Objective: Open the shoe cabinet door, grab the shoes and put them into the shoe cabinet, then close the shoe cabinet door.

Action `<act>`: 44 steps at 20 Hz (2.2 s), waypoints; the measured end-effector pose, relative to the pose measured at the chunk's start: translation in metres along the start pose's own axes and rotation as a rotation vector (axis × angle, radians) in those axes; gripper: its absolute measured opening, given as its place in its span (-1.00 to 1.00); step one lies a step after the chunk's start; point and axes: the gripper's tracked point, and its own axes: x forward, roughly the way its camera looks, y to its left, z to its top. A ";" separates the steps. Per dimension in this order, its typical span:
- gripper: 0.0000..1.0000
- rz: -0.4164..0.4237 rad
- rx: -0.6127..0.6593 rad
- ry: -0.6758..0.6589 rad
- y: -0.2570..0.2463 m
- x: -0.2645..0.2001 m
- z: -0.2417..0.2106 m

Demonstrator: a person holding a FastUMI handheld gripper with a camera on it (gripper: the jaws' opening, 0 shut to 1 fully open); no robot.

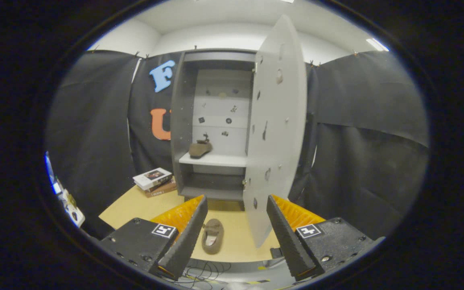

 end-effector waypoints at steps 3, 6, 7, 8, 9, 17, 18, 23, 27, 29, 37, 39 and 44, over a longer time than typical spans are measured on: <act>0.88 0.077 0.010 0.094 0.023 -0.002 -0.026; 0.88 0.089 -0.005 0.170 0.029 0.003 -0.048; 0.88 0.098 -0.007 0.186 0.033 0.004 -0.055; 0.88 0.104 -0.011 0.216 0.035 0.009 -0.063; 0.88 0.114 -0.015 0.238 0.038 0.009 -0.071; 0.88 0.096 0.056 0.442 0.048 0.019 -0.112; 0.88 0.097 0.085 0.473 0.052 0.016 -0.116; 0.88 0.112 0.154 0.523 0.061 0.022 -0.123; 0.86 0.166 0.174 0.564 0.065 0.022 -0.124; 0.80 0.171 0.172 0.583 0.068 0.023 -0.125; -0.74 0.241 0.111 0.658 0.061 0.021 -0.127; -0.84 0.261 0.112 0.652 0.063 0.019 -0.121; -0.87 0.298 0.067 0.538 0.057 0.021 -0.088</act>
